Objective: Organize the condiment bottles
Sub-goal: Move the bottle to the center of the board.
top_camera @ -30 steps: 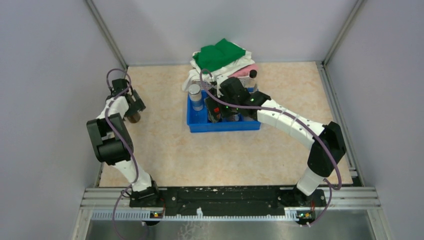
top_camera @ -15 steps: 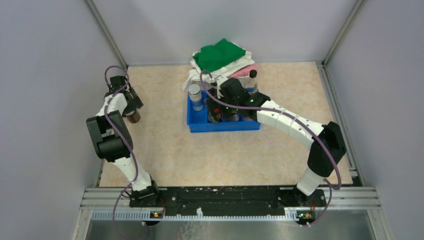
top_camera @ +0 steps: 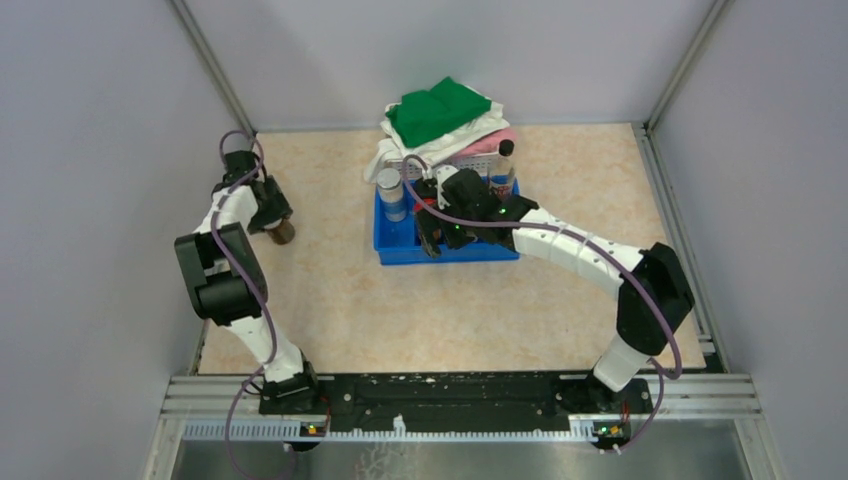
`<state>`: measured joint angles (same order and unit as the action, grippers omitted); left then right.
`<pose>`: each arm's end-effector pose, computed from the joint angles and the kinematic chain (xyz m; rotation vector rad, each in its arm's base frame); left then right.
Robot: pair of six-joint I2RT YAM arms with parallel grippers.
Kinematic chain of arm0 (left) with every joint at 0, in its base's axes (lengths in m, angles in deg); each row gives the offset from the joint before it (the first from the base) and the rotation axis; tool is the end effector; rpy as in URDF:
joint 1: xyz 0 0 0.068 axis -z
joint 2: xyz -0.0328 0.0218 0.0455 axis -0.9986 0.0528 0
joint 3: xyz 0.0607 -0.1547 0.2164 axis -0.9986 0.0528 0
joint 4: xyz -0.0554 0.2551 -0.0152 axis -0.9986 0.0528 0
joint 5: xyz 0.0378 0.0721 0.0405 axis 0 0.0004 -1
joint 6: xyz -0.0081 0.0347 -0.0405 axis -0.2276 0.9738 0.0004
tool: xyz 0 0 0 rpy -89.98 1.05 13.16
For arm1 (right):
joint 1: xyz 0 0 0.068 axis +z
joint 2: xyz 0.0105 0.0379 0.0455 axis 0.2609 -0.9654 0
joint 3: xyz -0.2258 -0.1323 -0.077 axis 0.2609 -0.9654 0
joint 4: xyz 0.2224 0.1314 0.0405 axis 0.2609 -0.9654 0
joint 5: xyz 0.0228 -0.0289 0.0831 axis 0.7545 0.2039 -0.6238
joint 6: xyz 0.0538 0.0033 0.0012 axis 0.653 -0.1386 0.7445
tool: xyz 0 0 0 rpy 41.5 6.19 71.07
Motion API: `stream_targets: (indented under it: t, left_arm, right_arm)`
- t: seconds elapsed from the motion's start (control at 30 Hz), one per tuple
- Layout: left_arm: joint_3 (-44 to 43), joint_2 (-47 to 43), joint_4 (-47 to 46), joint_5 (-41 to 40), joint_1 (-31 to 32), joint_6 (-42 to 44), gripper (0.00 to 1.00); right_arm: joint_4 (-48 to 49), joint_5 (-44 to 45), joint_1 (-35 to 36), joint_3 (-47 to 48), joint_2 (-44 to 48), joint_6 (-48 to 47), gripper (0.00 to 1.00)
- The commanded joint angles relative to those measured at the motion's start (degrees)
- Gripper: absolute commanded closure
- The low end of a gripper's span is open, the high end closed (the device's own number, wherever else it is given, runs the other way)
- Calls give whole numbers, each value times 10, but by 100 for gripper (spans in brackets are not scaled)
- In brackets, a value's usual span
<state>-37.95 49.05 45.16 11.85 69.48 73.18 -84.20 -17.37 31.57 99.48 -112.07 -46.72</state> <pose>0.3705 0.1196 0.2151 -0.7582 2.4363 0.1083 0.2555 0.2708 0.2837 -0.6959 2.3171 0.4888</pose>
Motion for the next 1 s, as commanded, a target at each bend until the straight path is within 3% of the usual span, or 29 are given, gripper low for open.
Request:
stream_targets:
  t: [0.0, 0.33, 0.67, 0.97]
  left_arm:
    - [-2, -51, 18, 70, 65, 18, 63]
    - [4, -101, 106, 4, 262, 33, 61]
    - [12, -212, 179, -51, 327, 26, 60]
    - [-11, -262, 247, 55, 385, 30, 60]
  right_arm:
    - [25, 7, 0, -4, 43, 7, 5]
    - [19, 46, -1, -39, 109, 2, 5]
    - [24, 39, -4, -68, 140, 9, 5]
    - [11, 56, -4, -69, 159, 12, 5]
